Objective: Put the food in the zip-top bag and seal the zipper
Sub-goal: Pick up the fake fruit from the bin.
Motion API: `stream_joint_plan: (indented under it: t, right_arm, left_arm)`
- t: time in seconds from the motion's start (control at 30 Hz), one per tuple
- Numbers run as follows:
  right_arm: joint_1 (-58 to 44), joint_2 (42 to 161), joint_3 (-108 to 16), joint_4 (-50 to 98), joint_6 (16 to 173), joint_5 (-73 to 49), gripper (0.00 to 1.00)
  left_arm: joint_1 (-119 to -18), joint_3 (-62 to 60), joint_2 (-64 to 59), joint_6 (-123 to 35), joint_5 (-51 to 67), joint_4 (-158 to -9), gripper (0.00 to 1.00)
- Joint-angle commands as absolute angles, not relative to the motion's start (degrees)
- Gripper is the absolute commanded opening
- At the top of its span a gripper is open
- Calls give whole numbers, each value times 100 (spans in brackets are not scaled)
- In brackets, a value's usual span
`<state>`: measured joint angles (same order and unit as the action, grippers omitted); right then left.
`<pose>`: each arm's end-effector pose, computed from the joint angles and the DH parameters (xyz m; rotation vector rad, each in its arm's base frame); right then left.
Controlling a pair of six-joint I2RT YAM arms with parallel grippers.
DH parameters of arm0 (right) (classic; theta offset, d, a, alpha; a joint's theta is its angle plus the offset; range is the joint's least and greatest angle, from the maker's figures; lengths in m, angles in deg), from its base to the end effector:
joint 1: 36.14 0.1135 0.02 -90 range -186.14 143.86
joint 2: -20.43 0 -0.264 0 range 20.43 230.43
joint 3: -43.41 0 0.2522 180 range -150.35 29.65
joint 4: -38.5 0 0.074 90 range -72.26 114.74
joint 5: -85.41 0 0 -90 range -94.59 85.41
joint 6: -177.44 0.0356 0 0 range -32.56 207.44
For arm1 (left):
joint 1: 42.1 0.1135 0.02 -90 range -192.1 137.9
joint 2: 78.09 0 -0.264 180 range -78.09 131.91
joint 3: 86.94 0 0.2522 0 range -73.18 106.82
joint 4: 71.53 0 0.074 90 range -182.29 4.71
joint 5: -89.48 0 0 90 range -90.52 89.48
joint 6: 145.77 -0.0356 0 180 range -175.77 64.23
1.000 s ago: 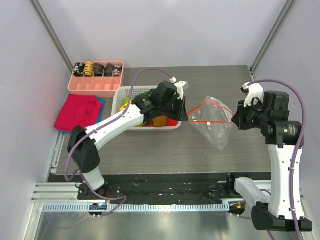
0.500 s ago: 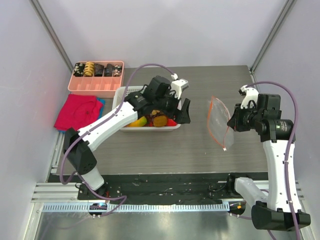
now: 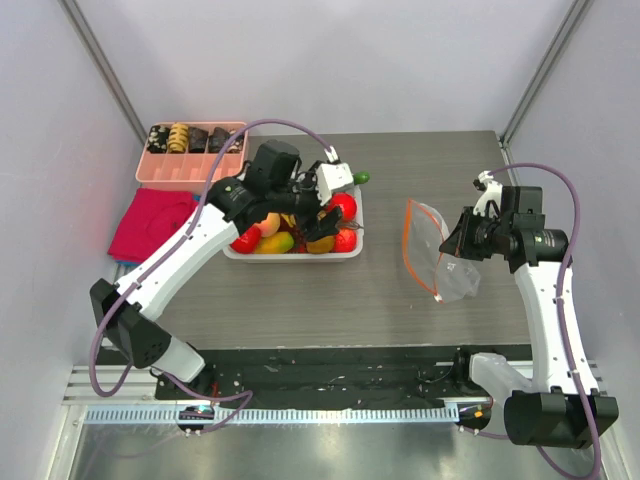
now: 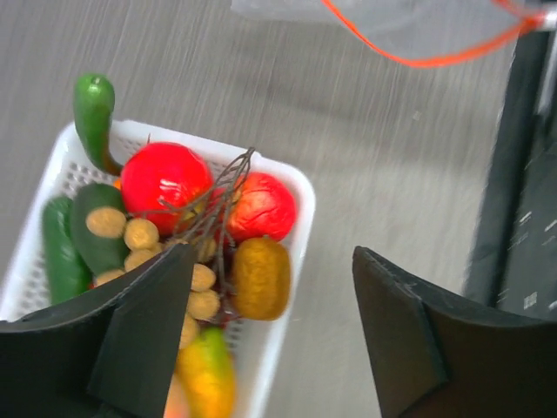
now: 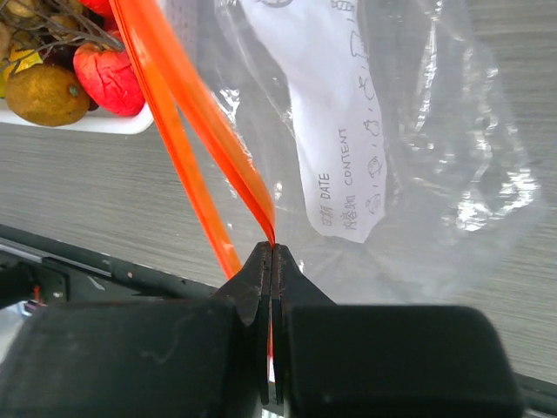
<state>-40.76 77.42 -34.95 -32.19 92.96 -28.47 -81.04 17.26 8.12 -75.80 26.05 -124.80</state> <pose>0.1811 -0.0002 0.3460 0.0246 2.3966 0.5122 0.2458 -0.2191 0.3937 1.3042 1.7656 -0.6927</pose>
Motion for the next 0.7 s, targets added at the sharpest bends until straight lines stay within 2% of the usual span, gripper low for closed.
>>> stream_joint_plan:
  t: [0.0,0.17,0.33,0.67]
  right_arm:
    - [-4088,7922,-3328,-2686,9851,-3131,1]
    - [-4088,8028,-3293,-2518,10097,-3131,1]
    - [-4088,8055,-3249,-2439,10185,-3149,1]
    - [-4088,8099,-3240,-2360,10308,-3263,1]
  left_arm:
    - [-8191,1788,1049,-9749,2928,-12669,72]
    - [-8455,2016,1672,-10516,2682,-12573,56]
    - [-8596,1955,1990,-11166,2515,-12327,54]
    - [-8613,2772,2974,-11439,2594,-12563,53]
